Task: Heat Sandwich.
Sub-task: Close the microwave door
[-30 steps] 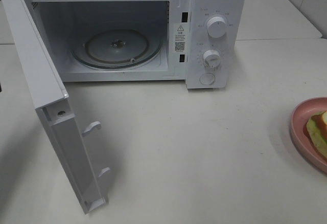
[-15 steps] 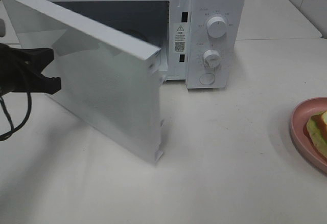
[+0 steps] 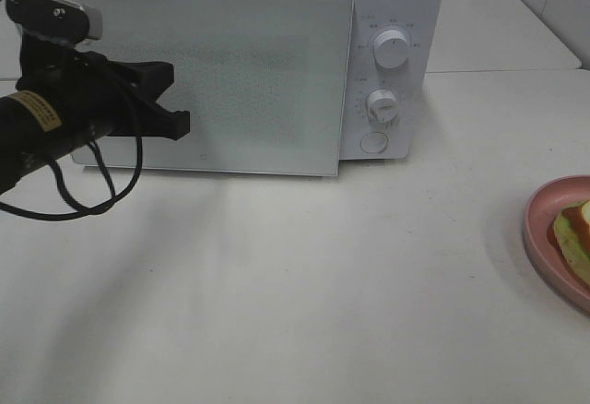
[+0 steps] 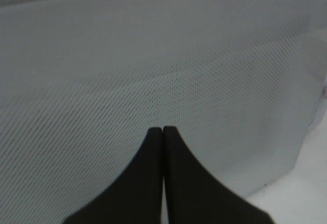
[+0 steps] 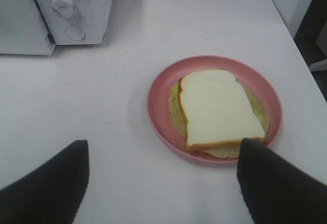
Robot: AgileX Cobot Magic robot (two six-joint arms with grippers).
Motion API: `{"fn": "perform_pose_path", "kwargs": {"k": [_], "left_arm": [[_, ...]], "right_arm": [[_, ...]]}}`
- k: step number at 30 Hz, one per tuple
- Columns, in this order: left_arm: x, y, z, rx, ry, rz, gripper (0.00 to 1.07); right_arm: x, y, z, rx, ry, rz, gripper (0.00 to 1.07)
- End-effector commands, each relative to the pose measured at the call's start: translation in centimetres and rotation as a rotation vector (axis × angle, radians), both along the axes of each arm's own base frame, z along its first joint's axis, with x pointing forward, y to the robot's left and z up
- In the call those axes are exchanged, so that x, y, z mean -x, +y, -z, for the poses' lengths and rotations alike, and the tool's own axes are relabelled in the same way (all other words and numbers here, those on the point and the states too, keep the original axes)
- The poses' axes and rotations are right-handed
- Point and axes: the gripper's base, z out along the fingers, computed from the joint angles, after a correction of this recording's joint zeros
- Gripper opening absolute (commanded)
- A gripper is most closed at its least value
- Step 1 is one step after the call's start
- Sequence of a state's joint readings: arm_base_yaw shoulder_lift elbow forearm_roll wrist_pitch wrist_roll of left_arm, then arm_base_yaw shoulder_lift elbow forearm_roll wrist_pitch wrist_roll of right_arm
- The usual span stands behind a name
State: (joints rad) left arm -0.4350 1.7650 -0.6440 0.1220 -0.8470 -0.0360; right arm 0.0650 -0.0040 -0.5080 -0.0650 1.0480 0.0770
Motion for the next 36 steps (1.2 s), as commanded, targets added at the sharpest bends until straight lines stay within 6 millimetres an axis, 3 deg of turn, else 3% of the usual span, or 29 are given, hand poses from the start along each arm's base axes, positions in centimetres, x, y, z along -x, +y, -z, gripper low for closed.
{"fn": "perform_pose_path", "kwargs": {"k": [1, 21, 36], "left_arm": [[-1.1, -1.9, -0.2, 0.024, 0.004, 0.002, 0.0], [-4.1, -9.2, -0.6, -0.043, -0.007, 0.0, 0.0], [-7.0, -11.8, -0.9, 0.026, -0.003, -0.062, 0.0]], "right_arm": [[0.4, 0.0, 0.0, -0.004, -0.039, 0.004, 0.76], [0.4, 0.0, 0.0, -0.004, -0.039, 0.004, 0.76], [0.4, 0.0, 0.0, -0.004, -0.039, 0.004, 0.76]]}}
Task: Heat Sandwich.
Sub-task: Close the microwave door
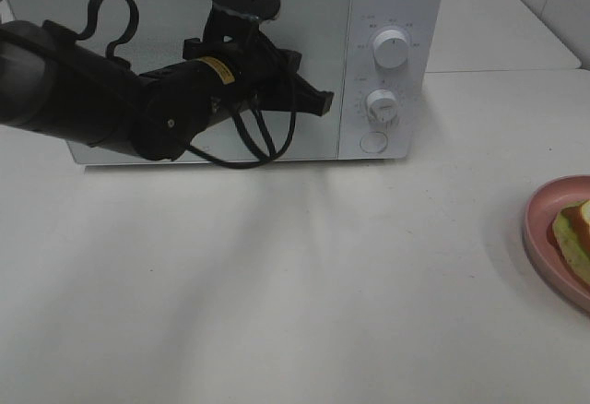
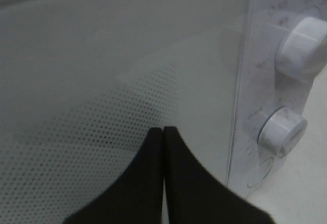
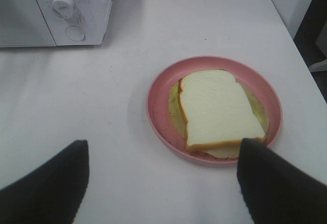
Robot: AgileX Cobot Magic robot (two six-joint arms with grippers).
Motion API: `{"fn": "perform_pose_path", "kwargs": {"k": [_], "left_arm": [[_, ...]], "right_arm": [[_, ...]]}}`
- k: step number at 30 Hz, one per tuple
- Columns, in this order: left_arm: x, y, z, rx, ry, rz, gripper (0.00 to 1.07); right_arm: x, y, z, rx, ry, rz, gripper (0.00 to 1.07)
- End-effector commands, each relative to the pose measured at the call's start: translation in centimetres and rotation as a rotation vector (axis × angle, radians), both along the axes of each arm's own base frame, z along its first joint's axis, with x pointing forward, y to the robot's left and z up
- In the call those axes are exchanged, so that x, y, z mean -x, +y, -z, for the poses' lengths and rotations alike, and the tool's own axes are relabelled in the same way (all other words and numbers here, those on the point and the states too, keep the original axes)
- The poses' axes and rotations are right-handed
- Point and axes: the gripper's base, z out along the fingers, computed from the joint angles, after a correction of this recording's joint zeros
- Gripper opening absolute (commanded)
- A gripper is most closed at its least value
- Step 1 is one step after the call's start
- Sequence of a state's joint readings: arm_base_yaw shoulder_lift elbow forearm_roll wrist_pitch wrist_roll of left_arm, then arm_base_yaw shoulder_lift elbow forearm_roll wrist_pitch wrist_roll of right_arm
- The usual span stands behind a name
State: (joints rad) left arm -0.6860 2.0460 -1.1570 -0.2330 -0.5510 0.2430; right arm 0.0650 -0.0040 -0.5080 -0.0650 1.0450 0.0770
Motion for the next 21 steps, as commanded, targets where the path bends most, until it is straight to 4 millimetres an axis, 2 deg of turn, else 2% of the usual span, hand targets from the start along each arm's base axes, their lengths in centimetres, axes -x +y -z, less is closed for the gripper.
{"fn": "perform_pose_path", "kwargs": {"k": [1, 5, 21], "left_arm": [[-1.66, 0.64, -1.26, 0.103, -0.041, -0.106, 0.0], [-2.29, 0.39, -1.49, 0.088, -0.041, -0.109, 0.0], [-2.03, 0.27, -1.51, 0.085, -0.029, -0.102, 0.0]], "right_arm": [[0.37, 0.01, -0.01, -0.003, -0.036, 0.004, 0.76], [0.37, 0.01, -0.01, -0.003, -0.036, 0.004, 0.76], [0.37, 0.01, -0.01, -0.003, -0.036, 0.004, 0.76]]}}
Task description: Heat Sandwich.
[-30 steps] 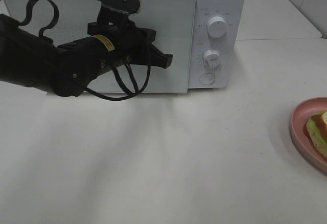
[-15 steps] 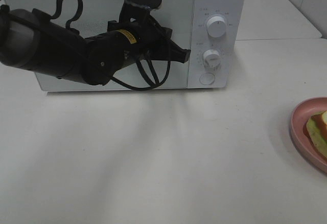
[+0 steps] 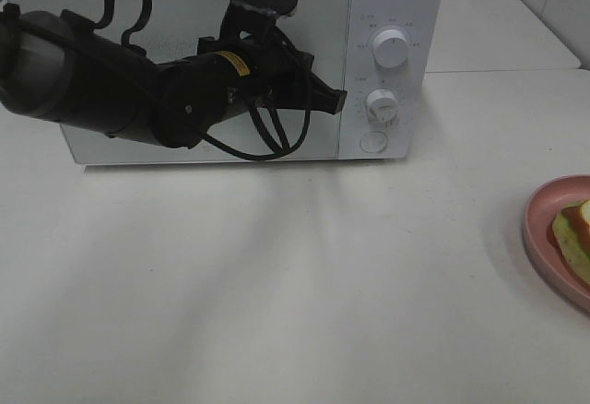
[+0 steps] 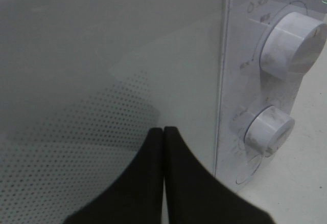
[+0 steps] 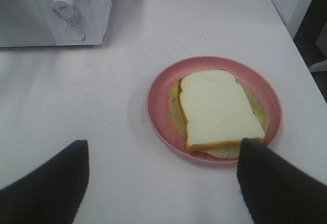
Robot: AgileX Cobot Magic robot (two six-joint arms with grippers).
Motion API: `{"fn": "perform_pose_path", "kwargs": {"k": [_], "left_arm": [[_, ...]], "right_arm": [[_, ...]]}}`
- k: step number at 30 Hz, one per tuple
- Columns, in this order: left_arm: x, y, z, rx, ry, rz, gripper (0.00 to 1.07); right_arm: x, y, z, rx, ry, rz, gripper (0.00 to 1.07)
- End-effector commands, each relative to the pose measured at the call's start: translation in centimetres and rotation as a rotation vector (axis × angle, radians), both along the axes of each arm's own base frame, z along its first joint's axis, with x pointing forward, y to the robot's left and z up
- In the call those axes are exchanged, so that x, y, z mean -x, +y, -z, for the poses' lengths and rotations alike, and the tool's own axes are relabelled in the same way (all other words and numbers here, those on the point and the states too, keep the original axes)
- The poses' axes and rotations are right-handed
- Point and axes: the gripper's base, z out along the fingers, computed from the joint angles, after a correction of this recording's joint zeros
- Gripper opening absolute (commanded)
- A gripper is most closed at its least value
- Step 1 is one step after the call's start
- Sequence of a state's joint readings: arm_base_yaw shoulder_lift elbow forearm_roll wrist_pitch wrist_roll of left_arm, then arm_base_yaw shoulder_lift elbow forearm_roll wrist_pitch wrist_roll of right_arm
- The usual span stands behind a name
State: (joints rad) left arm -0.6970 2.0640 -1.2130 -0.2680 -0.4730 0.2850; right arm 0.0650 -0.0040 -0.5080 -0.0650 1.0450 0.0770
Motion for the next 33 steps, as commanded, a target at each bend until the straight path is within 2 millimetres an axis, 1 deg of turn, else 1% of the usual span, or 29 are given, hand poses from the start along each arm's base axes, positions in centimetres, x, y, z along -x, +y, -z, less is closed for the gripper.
{"fn": "perform_pose_path", "kwargs": {"k": [1, 4, 5, 9, 10, 11, 12, 15, 16, 17, 18, 19, 20, 23, 24, 25, 27, 28, 29, 30, 32, 33], "left_arm": [[-1.5, 1.3, -1.5, 0.11, -0.059, -0.114, 0.0], [-0.5, 1.2, -2.0, 0.109, -0.054, -0.097, 0.0], [-0.5, 1.2, -2.0, 0.109, -0.054, -0.097, 0.0], [1.2, 1.4, -1.6, 0.096, -0.016, -0.082, 0.0], [1.2, 1.4, -1.6, 0.096, -0.016, -0.082, 0.0], [1.6, 1.6, -1.6, 0.092, 0.0, -0.084, 0.0], [2.4, 1.9, -1.3, 0.079, 0.048, -0.082, 0.0], [3.1, 2.4, -1.2, 0.066, 0.101, -0.085, 0.0], [4.0, 3.0, -1.2, 0.046, 0.142, -0.075, 0.08], [4.5, 3.3, -1.3, 0.037, 0.161, -0.069, 0.16], [4.9, 3.5, -1.5, 0.034, 0.173, -0.065, 0.26], [4.9, 3.5, -1.5, 0.034, 0.173, -0.065, 0.26], [5.8, 4.2, -1.8, 0.031, 0.211, -0.06, 0.53], [7.1, 5.0, -2.0, 0.042, 0.277, -0.065, 0.9], [7.1, 5.0, -2.0, 0.042, 0.277, -0.065, 0.9], [7.9, 5.6, -2.1, 0.026, 0.314, -0.056, 1.01], [8.7, 6.0, -2.5, 0.014, 0.348, -0.043, 1.0], [8.7, 6.0, -2.5, 0.014, 0.348, -0.043, 1.0], [9.6, 6.4, -2.7, -0.01, 0.39, -0.023, 1.0], [10.0, 6.6, -2.9, -0.024, 0.412, -0.01, 1.0], [10.6, 6.8, -3.3, -0.062, 0.448, 0.023, 1.0], [10.6, 6.8, -3.3, -0.062, 0.448, 0.023, 1.0]], "right_arm": [[0.4, 0.0, 0.0, -0.003, -0.036, 0.004, 0.76], [0.4, 0.0, 0.0, -0.003, -0.036, 0.004, 0.76], [0.4, 0.0, 0.0, -0.003, -0.036, 0.004, 0.76], [0.4, 0.0, 0.0, -0.003, -0.036, 0.004, 0.76], [0.4, 0.0, 0.0, -0.003, -0.036, 0.004, 0.76], [0.4, 0.0, 0.0, -0.003, -0.036, 0.004, 0.76], [0.4, 0.0, 0.0, -0.003, -0.036, 0.004, 0.76], [0.4, 0.0, 0.0, -0.003, -0.036, 0.004, 0.76], [0.4, 0.0, 0.0, -0.003, -0.036, 0.004, 0.76], [0.4, 0.0, 0.0, -0.003, -0.036, 0.004, 0.76], [0.4, 0.0, 0.0, -0.003, -0.036, 0.004, 0.76], [0.4, 0.0, 0.0, -0.003, -0.036, 0.004, 0.76], [0.4, 0.0, 0.0, -0.003, -0.036, 0.004, 0.76], [0.4, 0.0, 0.0, -0.003, -0.036, 0.004, 0.76], [0.4, 0.0, 0.0, -0.003, -0.036, 0.004, 0.76], [0.4, 0.0, 0.0, -0.003, -0.036, 0.004, 0.76], [0.4, 0.0, 0.0, -0.003, -0.036, 0.004, 0.76], [0.4, 0.0, 0.0, -0.003, -0.036, 0.004, 0.76], [0.4, 0.0, 0.0, -0.003, -0.036, 0.004, 0.76], [0.4, 0.0, 0.0, -0.003, -0.036, 0.004, 0.76], [0.4, 0.0, 0.0, -0.003, -0.036, 0.004, 0.76], [0.4, 0.0, 0.0, -0.003, -0.036, 0.004, 0.76]]}}
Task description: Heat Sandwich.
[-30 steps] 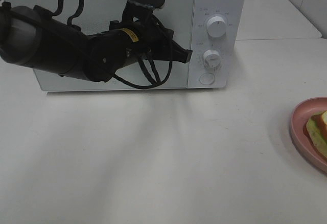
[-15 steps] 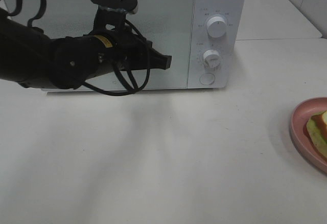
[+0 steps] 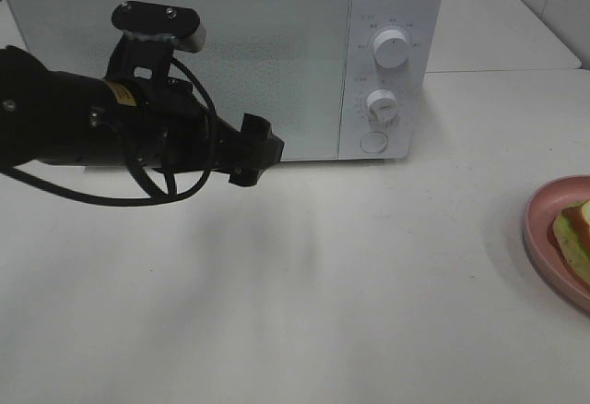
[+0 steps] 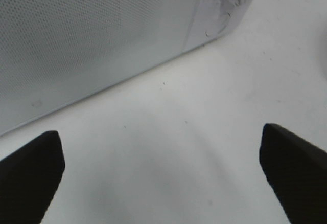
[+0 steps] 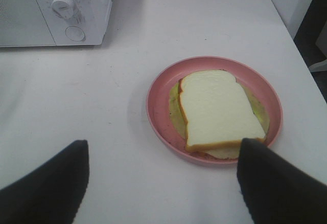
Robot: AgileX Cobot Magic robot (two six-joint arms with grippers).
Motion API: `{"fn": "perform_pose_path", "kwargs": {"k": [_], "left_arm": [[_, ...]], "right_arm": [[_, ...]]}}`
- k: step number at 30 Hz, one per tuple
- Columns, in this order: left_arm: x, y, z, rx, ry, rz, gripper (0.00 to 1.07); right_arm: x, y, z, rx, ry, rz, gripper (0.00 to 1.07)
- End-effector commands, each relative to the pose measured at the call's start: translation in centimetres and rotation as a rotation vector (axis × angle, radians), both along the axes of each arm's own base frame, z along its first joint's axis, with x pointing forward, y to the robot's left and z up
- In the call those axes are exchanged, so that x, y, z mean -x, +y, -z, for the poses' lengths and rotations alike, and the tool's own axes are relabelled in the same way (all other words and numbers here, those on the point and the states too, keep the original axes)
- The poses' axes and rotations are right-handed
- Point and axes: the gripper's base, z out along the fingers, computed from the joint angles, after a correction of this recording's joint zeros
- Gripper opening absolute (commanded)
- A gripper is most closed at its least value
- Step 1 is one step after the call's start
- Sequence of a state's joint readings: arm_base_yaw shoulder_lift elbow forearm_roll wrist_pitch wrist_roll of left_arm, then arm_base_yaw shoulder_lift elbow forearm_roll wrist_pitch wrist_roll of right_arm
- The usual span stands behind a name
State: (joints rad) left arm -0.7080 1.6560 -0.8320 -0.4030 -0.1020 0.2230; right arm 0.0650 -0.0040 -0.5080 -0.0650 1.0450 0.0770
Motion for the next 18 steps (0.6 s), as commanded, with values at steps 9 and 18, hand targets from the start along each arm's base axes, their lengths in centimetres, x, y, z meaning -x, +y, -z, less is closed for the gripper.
{"fn": "perform_pose_path", "kwargs": {"k": [9, 18], "left_arm": [[4.9, 2.2, -2.3, -0.189, 0.3, 0.185, 1.0], [6.2, 4.1, -2.3, -0.33, 0.441, 0.112, 1.0]], "right_arm": [[0.4, 0.0, 0.0, -0.003, -0.036, 0.004, 0.76], [0.4, 0.0, 0.0, -0.003, -0.036, 0.004, 0.76]]}}
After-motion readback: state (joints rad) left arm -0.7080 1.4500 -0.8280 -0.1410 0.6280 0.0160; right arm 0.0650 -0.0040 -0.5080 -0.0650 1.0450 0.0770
